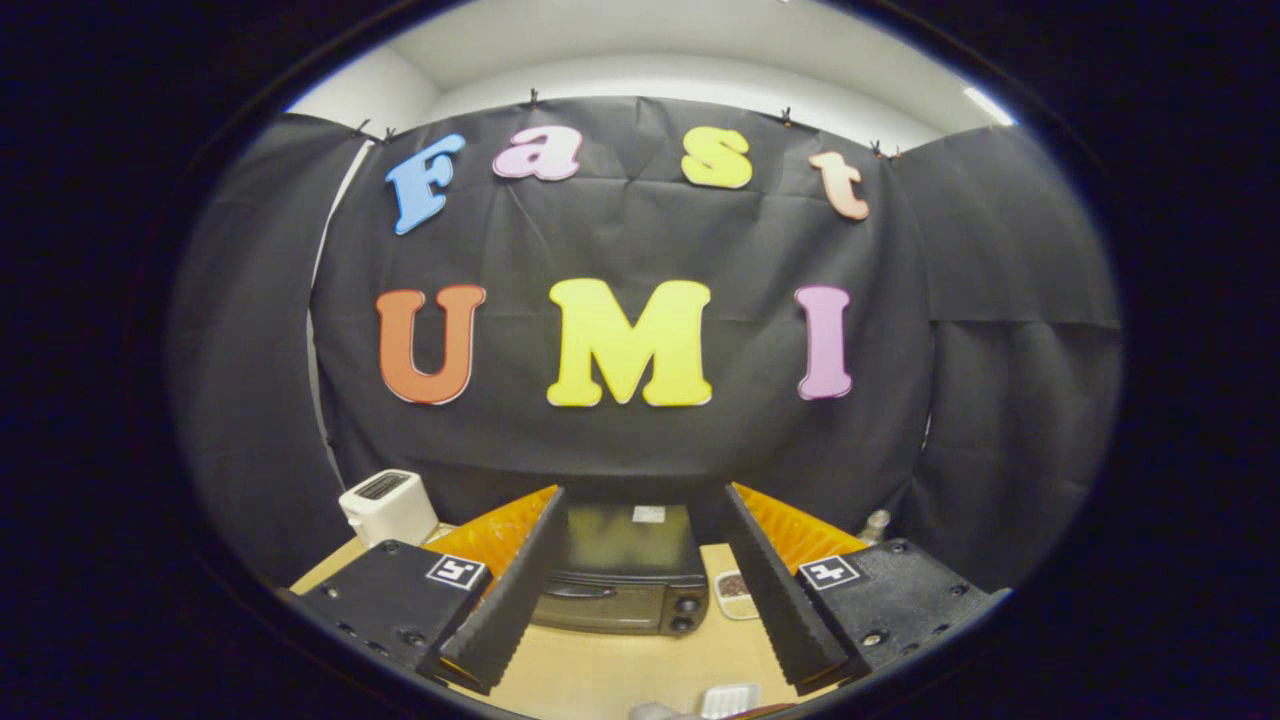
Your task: Open the toaster oven, put the food inside, and close the toaster oven door.
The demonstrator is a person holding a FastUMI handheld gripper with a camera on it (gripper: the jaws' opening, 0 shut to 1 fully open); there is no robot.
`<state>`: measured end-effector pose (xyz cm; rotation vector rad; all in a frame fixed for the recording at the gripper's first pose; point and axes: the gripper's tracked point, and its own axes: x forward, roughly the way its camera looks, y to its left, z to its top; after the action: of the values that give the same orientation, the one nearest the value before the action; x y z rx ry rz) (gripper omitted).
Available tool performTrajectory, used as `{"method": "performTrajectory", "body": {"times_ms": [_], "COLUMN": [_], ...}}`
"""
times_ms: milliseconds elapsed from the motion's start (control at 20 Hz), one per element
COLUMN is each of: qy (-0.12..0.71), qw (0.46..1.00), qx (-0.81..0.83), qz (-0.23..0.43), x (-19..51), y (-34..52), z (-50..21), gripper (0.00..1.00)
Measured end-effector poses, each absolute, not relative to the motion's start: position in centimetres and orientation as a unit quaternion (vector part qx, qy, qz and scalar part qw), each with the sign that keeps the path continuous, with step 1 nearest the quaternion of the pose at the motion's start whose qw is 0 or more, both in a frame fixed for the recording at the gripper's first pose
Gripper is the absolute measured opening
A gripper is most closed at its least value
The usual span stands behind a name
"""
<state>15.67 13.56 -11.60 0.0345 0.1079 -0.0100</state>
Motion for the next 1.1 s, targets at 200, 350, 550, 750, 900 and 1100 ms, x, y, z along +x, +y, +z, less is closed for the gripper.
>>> {"method": "performTrajectory", "body": {"times_ms": [200,350,550,750,900,1100], "qy": [0.097,0.111,0.146,0.173,0.174,0.176], "qw": [0.995,0.994,0.989,0.985,0.984,0.984], "qx": [0.004,-0.003,-0.006,-0.014,-0.017,-0.009], "qz": [0.004,-0.001,-0.007,-0.020,-0.019,-0.023], "x": [20.9,24.6,27.9,28.7,28.6,27.2], "y": [17.5,19.4,21.2,21.1,21.0,21.0], "z": [-18.0,-21.3,-25.8,-28.8,-29.3,-29.6], "gripper": [0.99,0.99,0.99,0.99,0.99,1.00]}}
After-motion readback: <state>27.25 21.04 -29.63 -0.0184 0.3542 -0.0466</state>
